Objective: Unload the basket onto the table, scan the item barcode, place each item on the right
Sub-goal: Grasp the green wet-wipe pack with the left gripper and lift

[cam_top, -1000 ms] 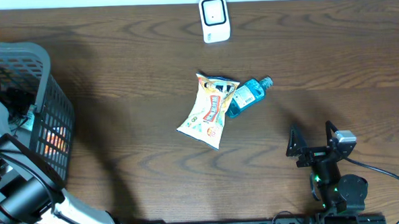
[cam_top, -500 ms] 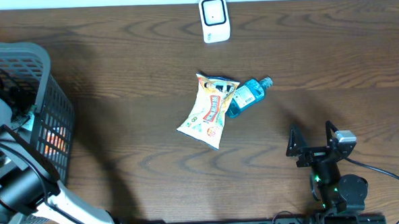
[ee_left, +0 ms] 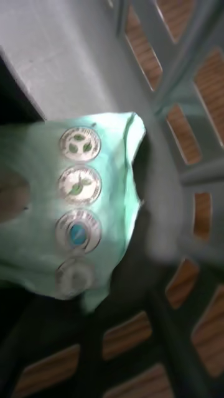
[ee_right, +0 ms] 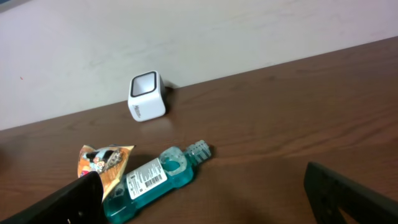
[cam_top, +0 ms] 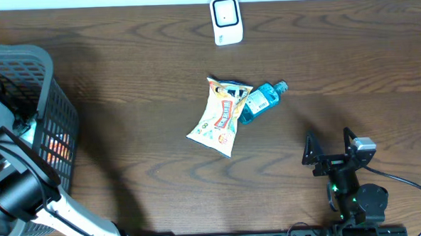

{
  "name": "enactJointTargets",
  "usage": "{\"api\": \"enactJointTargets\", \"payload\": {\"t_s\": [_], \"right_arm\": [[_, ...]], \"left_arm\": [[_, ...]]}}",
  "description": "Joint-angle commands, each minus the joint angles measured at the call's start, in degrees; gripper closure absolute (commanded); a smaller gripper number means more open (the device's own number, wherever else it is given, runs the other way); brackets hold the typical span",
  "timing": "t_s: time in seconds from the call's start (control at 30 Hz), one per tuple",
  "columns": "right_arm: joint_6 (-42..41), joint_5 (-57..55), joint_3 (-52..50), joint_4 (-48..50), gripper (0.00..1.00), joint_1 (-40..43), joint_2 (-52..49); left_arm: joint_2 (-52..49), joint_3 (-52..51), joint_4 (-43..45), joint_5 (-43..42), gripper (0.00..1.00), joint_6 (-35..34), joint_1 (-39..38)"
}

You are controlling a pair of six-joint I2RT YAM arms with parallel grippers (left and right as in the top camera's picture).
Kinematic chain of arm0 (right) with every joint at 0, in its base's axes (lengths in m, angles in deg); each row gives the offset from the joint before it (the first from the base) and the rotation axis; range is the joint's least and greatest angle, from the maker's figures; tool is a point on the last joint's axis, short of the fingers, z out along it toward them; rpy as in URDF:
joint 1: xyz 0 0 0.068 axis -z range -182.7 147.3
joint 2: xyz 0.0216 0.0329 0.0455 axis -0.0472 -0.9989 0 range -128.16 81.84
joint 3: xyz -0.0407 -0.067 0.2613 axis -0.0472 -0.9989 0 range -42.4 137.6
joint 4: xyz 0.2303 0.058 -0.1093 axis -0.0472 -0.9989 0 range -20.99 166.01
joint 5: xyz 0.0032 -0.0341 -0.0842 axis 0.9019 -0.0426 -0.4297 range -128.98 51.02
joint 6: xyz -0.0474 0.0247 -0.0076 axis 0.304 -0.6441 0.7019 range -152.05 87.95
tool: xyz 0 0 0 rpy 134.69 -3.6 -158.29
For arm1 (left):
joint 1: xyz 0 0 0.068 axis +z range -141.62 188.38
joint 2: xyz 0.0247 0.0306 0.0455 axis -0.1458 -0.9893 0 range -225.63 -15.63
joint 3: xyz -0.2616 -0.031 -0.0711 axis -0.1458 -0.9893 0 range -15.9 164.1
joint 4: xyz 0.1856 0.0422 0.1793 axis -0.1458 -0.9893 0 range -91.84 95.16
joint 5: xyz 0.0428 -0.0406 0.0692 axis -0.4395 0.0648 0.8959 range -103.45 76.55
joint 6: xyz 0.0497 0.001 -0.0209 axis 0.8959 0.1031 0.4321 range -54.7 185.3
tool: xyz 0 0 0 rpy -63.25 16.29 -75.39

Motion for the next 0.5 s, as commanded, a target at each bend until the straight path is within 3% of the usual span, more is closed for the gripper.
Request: {"api": "enactJointTargets", "payload": {"t_s": [0.0,0.47], "right_arm": [[0.9,-0.1,-0.1,-0.2,0.01,-0.3,0.0],[0.9,-0.1,-0.1,-0.2,0.01,-0.3,0.0]], "left_arm": [[-3.1,-0.6,-2.4,-1.8,0.49,0.9,0.0],[0.0,-0.6,-8.8,-1.1,0.57,0.9,0.1]]}}
